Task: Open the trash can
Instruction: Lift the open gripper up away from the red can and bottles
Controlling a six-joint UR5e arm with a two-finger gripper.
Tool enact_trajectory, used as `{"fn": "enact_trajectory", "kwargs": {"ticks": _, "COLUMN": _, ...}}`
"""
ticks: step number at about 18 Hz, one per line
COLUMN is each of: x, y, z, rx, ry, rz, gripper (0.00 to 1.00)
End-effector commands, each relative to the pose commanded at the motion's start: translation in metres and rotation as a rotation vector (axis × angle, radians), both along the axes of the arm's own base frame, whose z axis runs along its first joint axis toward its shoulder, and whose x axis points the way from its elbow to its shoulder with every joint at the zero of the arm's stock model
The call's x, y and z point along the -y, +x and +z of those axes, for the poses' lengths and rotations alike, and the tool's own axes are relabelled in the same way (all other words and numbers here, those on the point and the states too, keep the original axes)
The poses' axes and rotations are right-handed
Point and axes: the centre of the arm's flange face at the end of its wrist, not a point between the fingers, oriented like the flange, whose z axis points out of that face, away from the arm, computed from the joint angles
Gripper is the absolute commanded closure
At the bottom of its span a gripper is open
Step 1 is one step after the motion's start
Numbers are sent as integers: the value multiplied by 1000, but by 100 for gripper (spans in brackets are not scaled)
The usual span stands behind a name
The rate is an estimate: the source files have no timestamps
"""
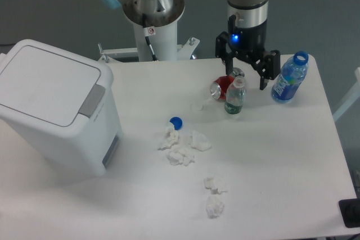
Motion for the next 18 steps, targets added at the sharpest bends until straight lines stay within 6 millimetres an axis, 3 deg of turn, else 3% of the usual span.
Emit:
{"fn": "enact_trajectory", "kwargs": {"ticks": 12, "x": 4, "y": 0, "z": 6, "rx": -27, "ry": -18, "rz": 23, "gripper": 0}}
{"fn": "enact_trajectory", "kwargs": {"ticks": 18, "x": 8, "y": 19, "z": 31, "rx": -50, "ry": 9, "rz": 82, "gripper": 0}}
